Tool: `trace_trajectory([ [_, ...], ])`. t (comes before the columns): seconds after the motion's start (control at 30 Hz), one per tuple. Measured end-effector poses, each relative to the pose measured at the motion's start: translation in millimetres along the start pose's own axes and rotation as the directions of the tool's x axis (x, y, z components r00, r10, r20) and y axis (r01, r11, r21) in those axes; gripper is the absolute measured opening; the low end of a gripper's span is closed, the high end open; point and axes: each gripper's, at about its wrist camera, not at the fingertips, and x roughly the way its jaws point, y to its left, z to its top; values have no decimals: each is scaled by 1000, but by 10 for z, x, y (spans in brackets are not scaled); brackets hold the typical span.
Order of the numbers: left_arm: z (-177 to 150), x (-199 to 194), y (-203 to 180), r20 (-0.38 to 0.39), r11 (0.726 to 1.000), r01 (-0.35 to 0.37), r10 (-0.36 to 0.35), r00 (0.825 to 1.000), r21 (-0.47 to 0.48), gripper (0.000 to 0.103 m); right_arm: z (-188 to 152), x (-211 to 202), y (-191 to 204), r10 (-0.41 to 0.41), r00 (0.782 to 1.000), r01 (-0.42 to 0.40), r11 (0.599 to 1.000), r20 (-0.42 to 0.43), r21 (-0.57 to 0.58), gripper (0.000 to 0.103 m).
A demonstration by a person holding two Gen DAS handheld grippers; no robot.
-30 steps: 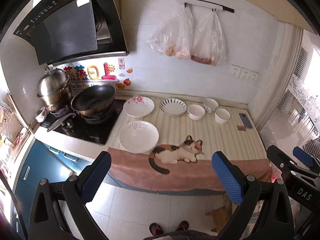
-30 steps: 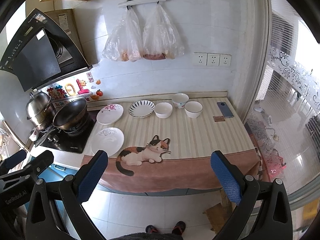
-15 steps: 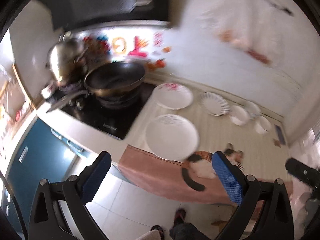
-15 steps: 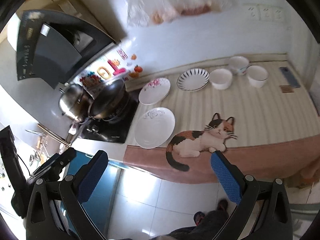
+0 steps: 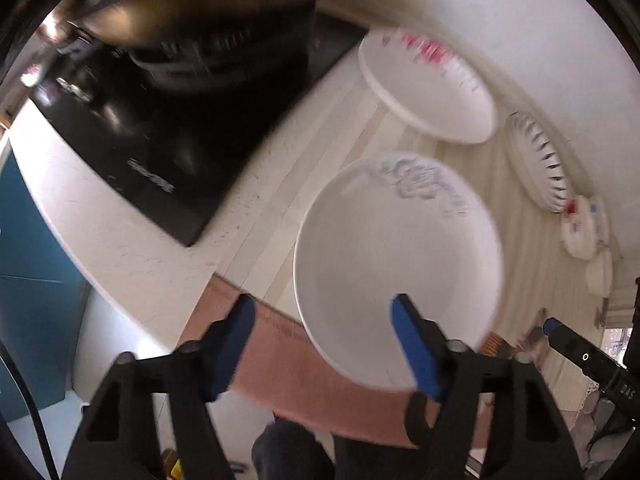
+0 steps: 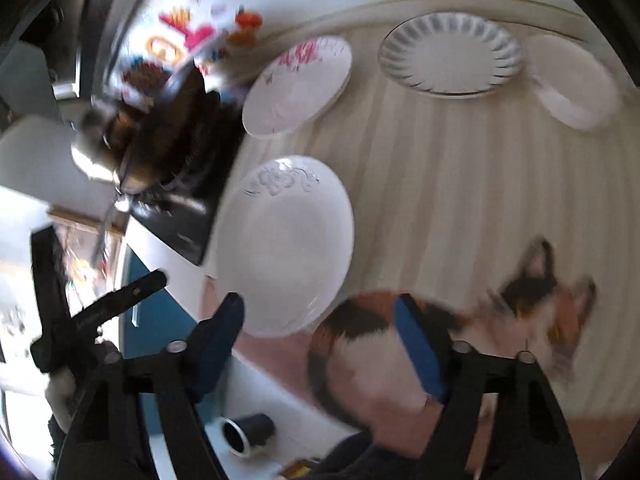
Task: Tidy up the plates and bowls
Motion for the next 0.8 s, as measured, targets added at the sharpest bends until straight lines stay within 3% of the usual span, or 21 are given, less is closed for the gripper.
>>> trace_trajectory([
  [0.13,188,329,36,-48,1000,5,-6,999,-4,62,277,444,-36,14,996,-17,999,-85,-30,61],
  [0.23,306,502,40,-74,1000,8,-7,997,11,61,458,750,-66,34,991,-40,998,-129,-45,45],
  [0.4,398,672,-26,-114,998,39,-34,993,43,44,594,1091,-98,5,986,-14,998,-166,-55,24],
  [0.53,397,636,-57,-109,996,52,-43,993,77,40,598,1221,-99,6,986,-14,999,-167,-47,17],
  [0.8,324,457,-177,-93,992,64,-54,994,108,40,430,1063,-103,-2,990,0,1000,-143,-14,16],
])
